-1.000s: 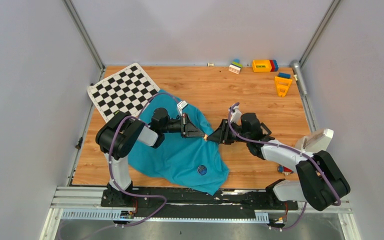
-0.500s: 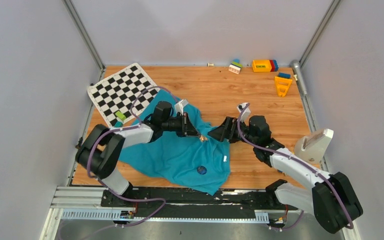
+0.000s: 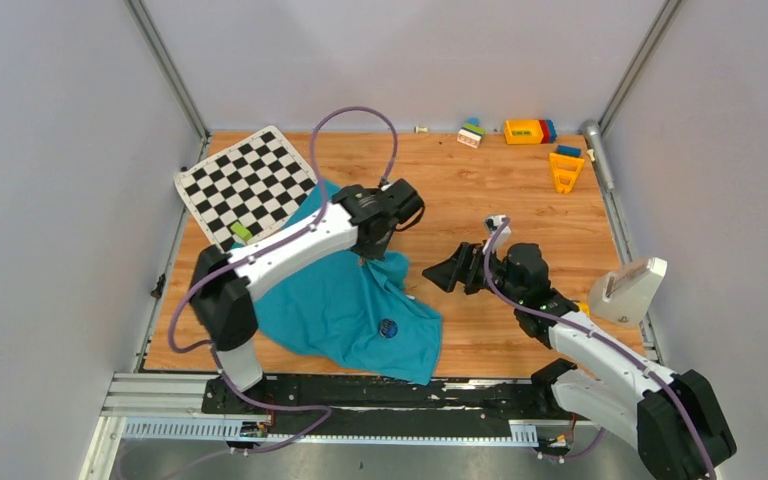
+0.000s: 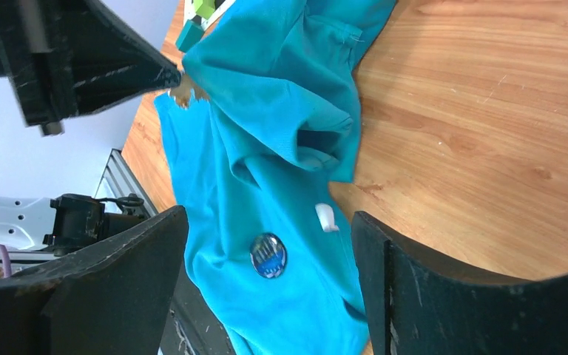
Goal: Remove the brooch from the garment
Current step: Remove the brooch from the clothes.
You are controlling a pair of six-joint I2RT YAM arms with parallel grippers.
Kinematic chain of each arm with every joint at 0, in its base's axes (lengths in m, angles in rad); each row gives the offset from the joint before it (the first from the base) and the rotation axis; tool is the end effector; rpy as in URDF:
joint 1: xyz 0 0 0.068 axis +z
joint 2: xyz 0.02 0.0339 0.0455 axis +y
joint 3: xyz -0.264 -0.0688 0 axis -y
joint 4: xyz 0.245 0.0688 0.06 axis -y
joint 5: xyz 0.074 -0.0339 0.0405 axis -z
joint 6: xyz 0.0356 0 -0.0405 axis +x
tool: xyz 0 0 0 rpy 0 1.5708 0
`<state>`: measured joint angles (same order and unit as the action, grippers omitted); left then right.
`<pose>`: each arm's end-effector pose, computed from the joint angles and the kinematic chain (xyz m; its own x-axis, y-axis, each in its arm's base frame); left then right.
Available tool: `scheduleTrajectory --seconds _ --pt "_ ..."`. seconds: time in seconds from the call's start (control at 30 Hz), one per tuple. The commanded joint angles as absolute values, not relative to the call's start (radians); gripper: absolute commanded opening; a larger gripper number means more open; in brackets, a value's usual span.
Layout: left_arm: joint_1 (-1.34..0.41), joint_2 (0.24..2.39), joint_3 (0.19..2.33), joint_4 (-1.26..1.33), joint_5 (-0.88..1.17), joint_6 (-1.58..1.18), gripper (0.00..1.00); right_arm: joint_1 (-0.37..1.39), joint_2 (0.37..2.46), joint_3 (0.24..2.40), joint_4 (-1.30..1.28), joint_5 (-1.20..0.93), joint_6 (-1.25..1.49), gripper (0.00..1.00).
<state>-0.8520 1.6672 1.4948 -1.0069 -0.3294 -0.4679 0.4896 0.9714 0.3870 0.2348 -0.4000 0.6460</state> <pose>0.2313 -0.2469 0.2938 -0.8278 0.2980 -0.4754 0.2885 0.9528 0.0948 0.1778 0.1104 0.2098 -0.6965 0.2571 -0.6699 -0.4217 0.6086 0.6721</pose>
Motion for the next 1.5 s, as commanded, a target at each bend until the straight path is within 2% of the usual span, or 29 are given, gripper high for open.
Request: scheduleTrajectory --seconds 0.0,0.1,0.23,0.27,0.43,0.63,0.8,0.97,1.1,1.23,1.3,1.4,1.47 --pt "-0.874 1.875 1.745 -1.507 -0.726 -0.507 0.0 0.488 0.948 0.377 0.249 -0.353 0.607 0.82" --pt "-0.901 1.971 1.881 -1.65 -0.767 -0.514 0.0 0.489 1.002 0.388 0.263 -0.364 0.602 0.83" --pt "-0.954 1.992 1.907 -1.603 -0.725 -0.464 0.0 0.49 1.097 0.404 0.328 -0.44 0.586 0.82" --pt "-0.961 1.962 1.896 -1.564 -0.683 -0.4 0.0 0.491 1.121 0.405 0.354 -0.467 0.583 0.82" --pt "-0.965 1.776 1.75 -1.204 -0.187 -0.197 0.0 0.517 1.186 0.406 0.447 -0.566 0.546 0.77" --pt "-0.919 1.706 1.704 -1.172 0.049 -0.161 0.0 0.534 1.138 0.295 0.698 -0.635 0.529 0.77" --pt "-0.918 1.69 1.707 -1.209 0.12 -0.136 0.0 0.584 1.134 0.286 0.725 -0.553 0.497 0.75" --pt "-0.919 1.662 1.723 -1.208 0.037 -0.165 0.0 0.633 1.212 0.329 0.734 -0.537 0.502 0.71" --pt "-0.921 1.609 1.69 -1.112 0.015 -0.183 0.0 0.655 1.265 0.364 0.712 -0.503 0.51 0.66" --pt "-0.923 1.594 1.668 -1.071 0.013 -0.185 0.0 0.658 1.272 0.373 0.716 -0.513 0.504 0.56" --pt "-0.923 1.6 1.669 -1.065 0.016 -0.182 0.0 0.662 1.271 0.378 0.717 -0.521 0.499 0.46" --pt "-0.924 1.614 1.675 -1.062 0.009 -0.181 0.0 0.666 1.259 0.381 0.72 -0.53 0.496 0.31" --pt "-0.925 1.619 1.676 -1.062 -0.034 -0.192 0.0 0.667 1.238 0.375 0.721 -0.533 0.496 0.1"
